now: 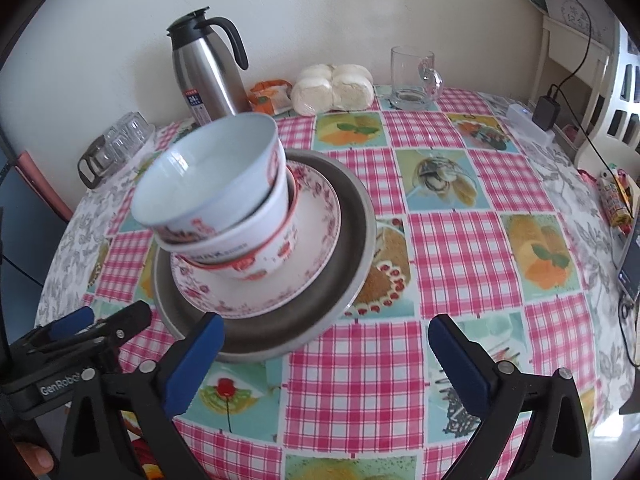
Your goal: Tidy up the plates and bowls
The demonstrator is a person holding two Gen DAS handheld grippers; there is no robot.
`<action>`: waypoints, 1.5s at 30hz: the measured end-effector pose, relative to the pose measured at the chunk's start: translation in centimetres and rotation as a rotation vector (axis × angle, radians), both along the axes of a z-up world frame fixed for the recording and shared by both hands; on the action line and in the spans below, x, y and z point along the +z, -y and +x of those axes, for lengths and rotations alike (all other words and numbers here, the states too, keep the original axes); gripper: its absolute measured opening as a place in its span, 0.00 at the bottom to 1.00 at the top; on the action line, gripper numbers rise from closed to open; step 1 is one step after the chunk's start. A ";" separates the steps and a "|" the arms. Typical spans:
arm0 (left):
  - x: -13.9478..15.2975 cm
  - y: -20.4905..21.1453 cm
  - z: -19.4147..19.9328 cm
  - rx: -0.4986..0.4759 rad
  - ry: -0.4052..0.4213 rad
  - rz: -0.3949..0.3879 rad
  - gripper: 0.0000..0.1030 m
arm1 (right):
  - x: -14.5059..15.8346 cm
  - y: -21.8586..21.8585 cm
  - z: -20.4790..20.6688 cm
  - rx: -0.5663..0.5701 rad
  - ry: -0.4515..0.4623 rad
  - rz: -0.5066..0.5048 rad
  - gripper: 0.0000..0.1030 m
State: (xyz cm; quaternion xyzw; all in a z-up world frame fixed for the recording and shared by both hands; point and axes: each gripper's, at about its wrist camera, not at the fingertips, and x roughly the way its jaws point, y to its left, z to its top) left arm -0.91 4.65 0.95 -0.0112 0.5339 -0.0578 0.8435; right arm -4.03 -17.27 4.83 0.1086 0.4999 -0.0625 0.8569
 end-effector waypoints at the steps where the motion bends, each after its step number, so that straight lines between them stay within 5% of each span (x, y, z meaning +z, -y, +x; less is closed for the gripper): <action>1: 0.0 0.0 -0.1 0.003 0.001 0.007 0.96 | -0.2 0.0 -0.1 -0.001 -0.005 -0.002 1.00; 12: -0.1 0.7 -1.0 -0.004 -0.022 0.085 0.96 | -1.0 0.0 -1.1 -0.010 -0.044 -0.016 1.00; 45: -0.5 1.0 -1.0 0.002 -0.061 0.154 0.96 | -1.5 0.4 -1.0 -0.021 -0.087 -0.019 1.00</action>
